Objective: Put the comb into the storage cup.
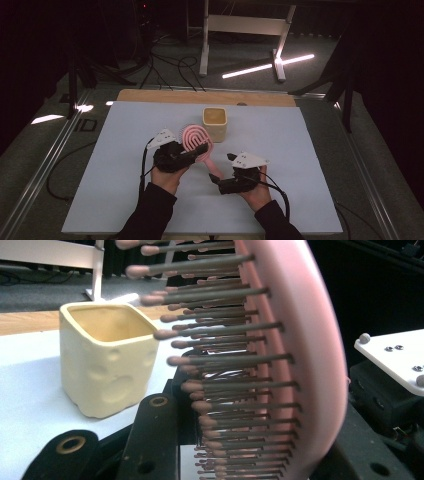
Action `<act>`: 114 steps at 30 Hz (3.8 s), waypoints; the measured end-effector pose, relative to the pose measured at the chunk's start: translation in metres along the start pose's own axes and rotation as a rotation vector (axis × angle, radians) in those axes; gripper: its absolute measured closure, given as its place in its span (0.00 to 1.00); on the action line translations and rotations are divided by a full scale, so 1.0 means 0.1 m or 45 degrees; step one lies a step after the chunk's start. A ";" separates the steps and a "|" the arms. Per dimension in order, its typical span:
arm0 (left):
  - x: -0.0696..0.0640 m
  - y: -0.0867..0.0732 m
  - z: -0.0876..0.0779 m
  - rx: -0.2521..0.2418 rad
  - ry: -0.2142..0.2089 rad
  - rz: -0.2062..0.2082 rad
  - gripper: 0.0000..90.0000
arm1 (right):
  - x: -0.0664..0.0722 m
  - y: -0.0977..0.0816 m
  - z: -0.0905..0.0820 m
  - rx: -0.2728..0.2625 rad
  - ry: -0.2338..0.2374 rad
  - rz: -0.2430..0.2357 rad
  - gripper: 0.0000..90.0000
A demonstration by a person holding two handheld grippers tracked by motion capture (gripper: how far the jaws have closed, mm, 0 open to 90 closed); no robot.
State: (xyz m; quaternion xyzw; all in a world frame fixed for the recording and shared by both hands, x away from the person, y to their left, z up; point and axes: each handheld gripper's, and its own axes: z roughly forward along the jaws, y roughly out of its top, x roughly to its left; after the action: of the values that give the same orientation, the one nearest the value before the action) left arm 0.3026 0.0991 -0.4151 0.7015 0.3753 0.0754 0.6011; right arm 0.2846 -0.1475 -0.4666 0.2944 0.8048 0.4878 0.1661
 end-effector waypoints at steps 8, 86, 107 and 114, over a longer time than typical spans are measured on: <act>0.03 0.04 -0.02 -0.005 0.018 0.001 0.71 | 0.00 -0.01 0.00 0.010 -0.020 -0.017 0.10; 0.13 0.59 -0.03 -0.050 0.140 0.094 0.71 | -0.25 -0.01 -0.28 -0.089 -0.061 0.108 0.09; 0.13 0.67 0.02 -0.056 0.152 0.111 0.71 | -0.37 -0.02 -0.39 -0.127 -0.082 0.142 0.09; 0.14 0.68 0.02 -0.064 0.156 0.111 0.71 | -0.41 -0.03 -0.43 -0.144 -0.097 0.148 0.09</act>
State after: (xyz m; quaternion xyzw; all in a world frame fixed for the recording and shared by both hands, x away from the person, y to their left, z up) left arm 0.3430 0.1066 -0.3591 0.6961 0.3783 0.1538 0.5905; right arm 0.2916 -0.2035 -0.4497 0.3491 0.7507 0.5296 0.1844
